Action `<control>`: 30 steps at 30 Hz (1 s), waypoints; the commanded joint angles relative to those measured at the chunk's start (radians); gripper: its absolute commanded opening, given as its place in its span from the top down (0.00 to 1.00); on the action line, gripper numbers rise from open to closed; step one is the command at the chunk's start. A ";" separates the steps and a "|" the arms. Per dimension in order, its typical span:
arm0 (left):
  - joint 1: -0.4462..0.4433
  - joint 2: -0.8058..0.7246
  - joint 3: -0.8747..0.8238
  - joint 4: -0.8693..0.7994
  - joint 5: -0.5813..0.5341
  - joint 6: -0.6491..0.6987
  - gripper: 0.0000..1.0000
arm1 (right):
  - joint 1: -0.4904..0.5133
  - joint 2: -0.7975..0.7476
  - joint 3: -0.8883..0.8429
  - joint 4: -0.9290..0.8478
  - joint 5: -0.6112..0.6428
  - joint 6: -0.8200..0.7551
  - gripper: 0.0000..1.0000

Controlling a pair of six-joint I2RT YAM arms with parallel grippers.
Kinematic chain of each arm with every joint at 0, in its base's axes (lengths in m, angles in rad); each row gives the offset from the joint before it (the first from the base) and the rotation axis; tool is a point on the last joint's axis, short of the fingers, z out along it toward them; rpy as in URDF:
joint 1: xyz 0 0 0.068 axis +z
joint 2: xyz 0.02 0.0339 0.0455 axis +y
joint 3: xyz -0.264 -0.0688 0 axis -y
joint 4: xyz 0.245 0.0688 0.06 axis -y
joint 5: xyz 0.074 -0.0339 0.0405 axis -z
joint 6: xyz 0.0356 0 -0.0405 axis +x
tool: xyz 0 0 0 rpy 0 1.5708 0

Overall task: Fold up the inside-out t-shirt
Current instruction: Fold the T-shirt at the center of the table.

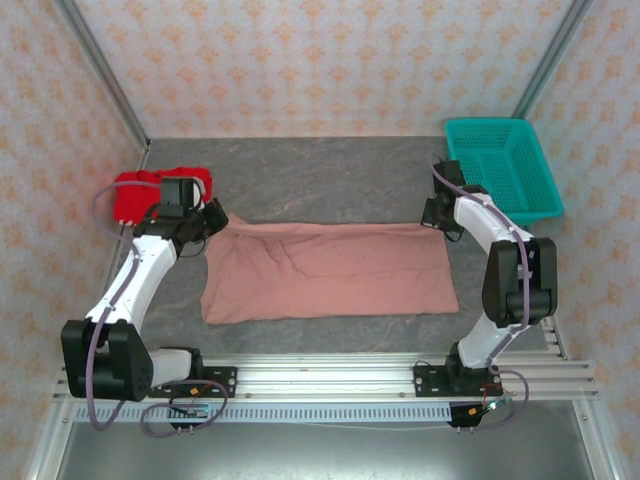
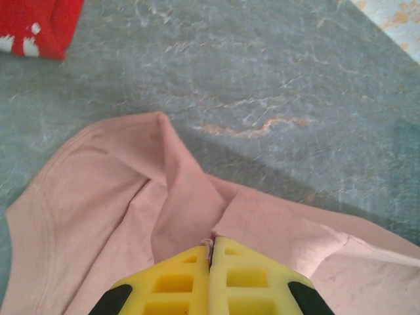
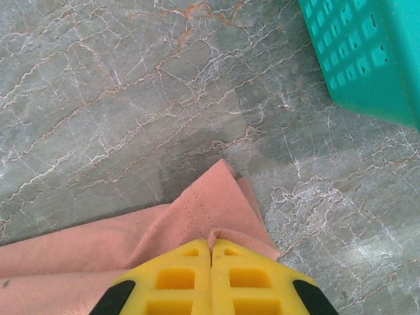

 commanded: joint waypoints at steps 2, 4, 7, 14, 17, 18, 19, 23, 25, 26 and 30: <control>-0.006 -0.046 -0.057 -0.041 -0.040 0.013 1.00 | -0.010 -0.017 -0.019 -0.039 0.038 0.019 0.97; -0.006 -0.053 -0.072 -0.041 -0.041 0.011 1.00 | -0.010 -0.016 -0.023 -0.047 0.040 0.019 0.97; -0.007 -0.053 -0.089 -0.043 -0.033 0.016 1.00 | -0.011 -0.019 -0.034 -0.059 0.041 0.019 0.97; -0.009 -0.048 -0.129 -0.028 -0.042 0.013 1.00 | -0.010 -0.040 -0.077 -0.081 0.017 0.030 0.97; -0.009 -0.048 -0.132 -0.032 -0.047 0.018 1.00 | -0.010 -0.047 -0.095 -0.094 0.023 0.034 0.97; -0.008 -0.050 -0.133 -0.035 -0.047 0.019 1.00 | -0.010 -0.048 -0.100 -0.096 0.024 0.035 0.97; -0.009 -0.053 -0.135 -0.039 -0.049 0.021 1.00 | -0.010 -0.049 -0.107 -0.097 0.026 0.038 0.97; -0.010 -0.072 -0.155 -0.042 -0.045 0.012 1.00 | -0.010 -0.047 -0.127 -0.097 0.036 0.049 0.96; -0.011 -0.080 -0.172 -0.041 -0.045 0.007 1.00 | -0.010 -0.043 -0.128 -0.096 0.048 0.051 0.95; -0.014 -0.082 -0.182 -0.041 -0.043 0.007 1.00 | -0.010 -0.040 -0.128 -0.097 0.054 0.052 0.95; -0.024 -0.084 -0.232 -0.034 -0.036 -0.005 1.00 | -0.010 -0.031 -0.120 -0.110 0.089 0.058 0.88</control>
